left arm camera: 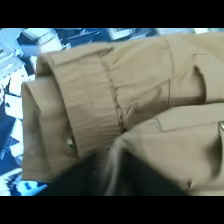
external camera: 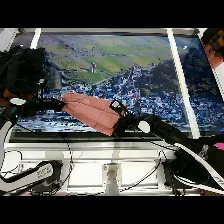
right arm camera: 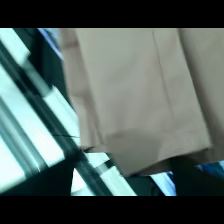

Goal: Fold the clothes and pants, and hang the long-sleeved shirts on hangers.

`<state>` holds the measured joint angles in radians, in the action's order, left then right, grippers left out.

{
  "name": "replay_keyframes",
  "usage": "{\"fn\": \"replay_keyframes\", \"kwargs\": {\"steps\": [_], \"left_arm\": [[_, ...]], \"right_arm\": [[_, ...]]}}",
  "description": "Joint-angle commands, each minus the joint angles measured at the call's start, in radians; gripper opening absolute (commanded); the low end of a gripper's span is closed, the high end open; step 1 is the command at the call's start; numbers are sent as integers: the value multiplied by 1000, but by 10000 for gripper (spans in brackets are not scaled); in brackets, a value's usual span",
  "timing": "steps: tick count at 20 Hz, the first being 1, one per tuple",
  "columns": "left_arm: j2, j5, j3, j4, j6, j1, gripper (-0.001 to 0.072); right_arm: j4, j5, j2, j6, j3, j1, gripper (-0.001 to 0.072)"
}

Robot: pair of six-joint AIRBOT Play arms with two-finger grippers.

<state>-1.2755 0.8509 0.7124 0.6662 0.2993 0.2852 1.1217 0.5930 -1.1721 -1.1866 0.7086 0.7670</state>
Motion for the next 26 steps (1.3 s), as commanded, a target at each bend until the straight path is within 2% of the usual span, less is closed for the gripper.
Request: {"fn": "replay_keyframes", "kwargs": {"steps": [1,6,11,14,16,20,21,22,24,26], "left_arm": [[-8,5,-2,3,3,3,685],[38,2,7,3,37,4,680],[155,-41,84,-3,38,10,676],[209,-69,89,-72,38,10,658],[210,-69,88,-124,38,10,658],[206,-69,88,-137,38,10,658],[206,-69,88,-137,38,10,658],[206,-69,88,-137,38,10,658],[206,-69,88,-137,38,10,658],[206,-69,88,-137,38,9,658]], "right_arm": [[-51,65,0,-35,-4,1,656],[-1,99,6,-100,2,-1,654],[106,145,98,-318,2,-125,653],[87,136,103,-458,-5,-249,653],[18,113,86,-532,-28,-316,654],[-193,84,10,-520,-56,-370,643],[-237,85,-18,-508,-56,-370,584],[-288,88,-44,-481,-56,-370,583],[-406,88,-92,-400,-56,-370,583],[-552,109,-127,-251,-56,-370,583]]}}
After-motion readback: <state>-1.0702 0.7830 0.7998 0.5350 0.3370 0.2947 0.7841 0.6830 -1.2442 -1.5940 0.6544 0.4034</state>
